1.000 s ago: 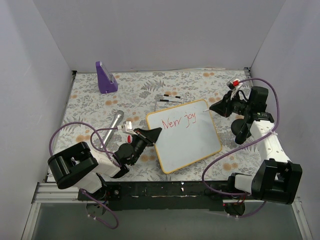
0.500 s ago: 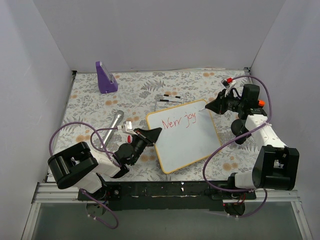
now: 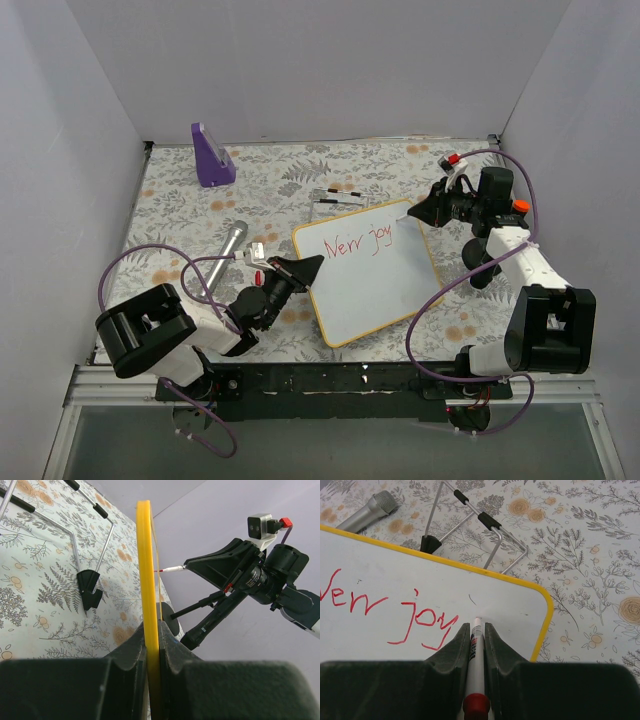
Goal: Write a sentence on the whiteboard
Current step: Write on the whiteboard with the whiteboard marker without the cap.
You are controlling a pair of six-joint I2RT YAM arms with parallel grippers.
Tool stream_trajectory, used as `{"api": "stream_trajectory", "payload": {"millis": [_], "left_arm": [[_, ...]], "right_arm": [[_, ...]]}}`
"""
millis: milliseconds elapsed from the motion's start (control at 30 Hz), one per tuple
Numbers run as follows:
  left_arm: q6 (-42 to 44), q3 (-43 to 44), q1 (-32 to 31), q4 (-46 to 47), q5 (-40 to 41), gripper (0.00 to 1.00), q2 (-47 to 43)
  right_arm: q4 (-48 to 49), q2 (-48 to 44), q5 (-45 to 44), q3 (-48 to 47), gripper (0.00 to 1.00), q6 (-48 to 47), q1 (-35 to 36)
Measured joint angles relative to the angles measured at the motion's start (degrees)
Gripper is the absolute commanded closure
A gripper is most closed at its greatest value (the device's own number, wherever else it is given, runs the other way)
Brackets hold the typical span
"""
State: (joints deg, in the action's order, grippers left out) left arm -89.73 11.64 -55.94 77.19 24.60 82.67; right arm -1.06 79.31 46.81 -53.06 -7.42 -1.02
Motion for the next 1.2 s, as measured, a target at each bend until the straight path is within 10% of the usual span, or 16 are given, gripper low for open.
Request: {"api": "stream_trajectory", "payload": {"millis": [1200], "left_arm": [[-0.07, 0.00, 0.00, -0.11, 0.26, 1.00, 0.02]], "right_arm": [[-2.86, -0.33, -0.42, -0.44, 0.99, -3.45, 3.02]]}}
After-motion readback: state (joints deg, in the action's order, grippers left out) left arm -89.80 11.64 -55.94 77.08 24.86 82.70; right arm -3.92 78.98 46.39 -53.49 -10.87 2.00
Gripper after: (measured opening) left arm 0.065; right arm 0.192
